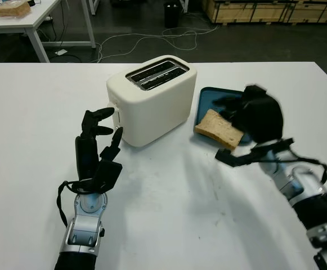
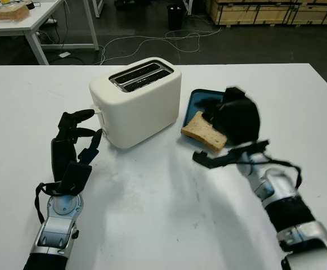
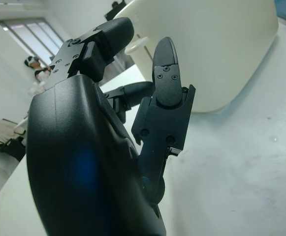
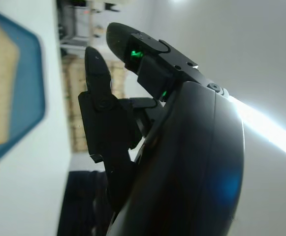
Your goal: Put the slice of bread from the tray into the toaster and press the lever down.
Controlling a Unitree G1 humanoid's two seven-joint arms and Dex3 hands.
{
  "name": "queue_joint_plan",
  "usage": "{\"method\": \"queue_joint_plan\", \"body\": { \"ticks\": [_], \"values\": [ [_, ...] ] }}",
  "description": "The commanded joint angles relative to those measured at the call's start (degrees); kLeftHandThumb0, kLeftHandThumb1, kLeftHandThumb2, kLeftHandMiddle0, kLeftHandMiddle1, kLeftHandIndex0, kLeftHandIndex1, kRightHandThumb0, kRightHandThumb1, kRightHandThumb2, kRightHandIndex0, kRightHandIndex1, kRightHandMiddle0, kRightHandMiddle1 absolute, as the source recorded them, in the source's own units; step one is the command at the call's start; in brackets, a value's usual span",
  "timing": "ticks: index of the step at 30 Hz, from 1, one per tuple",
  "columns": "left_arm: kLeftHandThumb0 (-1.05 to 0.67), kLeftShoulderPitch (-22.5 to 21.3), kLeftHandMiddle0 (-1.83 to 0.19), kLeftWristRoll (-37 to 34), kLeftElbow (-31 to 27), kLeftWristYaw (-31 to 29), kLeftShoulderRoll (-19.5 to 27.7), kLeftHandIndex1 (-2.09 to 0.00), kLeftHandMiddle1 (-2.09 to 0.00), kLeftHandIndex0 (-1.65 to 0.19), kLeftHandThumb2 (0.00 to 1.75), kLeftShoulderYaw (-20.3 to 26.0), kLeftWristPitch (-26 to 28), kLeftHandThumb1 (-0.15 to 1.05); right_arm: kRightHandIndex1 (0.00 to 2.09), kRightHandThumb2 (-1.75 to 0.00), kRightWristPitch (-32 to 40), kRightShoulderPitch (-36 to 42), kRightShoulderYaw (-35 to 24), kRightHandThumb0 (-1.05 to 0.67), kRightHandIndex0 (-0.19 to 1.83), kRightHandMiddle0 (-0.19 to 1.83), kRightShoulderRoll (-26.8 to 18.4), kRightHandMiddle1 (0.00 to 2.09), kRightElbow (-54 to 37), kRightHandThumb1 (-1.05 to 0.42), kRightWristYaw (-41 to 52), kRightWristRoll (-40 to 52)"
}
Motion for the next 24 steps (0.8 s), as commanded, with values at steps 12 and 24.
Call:
{"method": "queue_joint_plan", "body": {
  "ticks": [12, 24],
  "values": [
    [-0.31, 0.37, -0.18, 0.23, -0.13, 0.46, -0.09, -0.99, -1.59, -0.24, 0.42, 0.09, -0.80, 0.92, 0.11, -0.01, 15.78, 7.55, 2.15, -0.79, 0.60, 0.73, 0.74, 0.00, -15.27, -0.86, 18.67, -7.08],
    [-0.31, 0.34, -0.18, 0.41, -0.34, 0.52, -0.09, -0.99, -1.59, -0.23, 0.42, 0.04, -0.35, 0.92, 0.00, -0.15, 20.20, 21.86, 2.91, -1.00, 0.27, 0.33, 4.31, 0.00, -27.93, -0.92, 21.40, -10.94]
  ]
}}
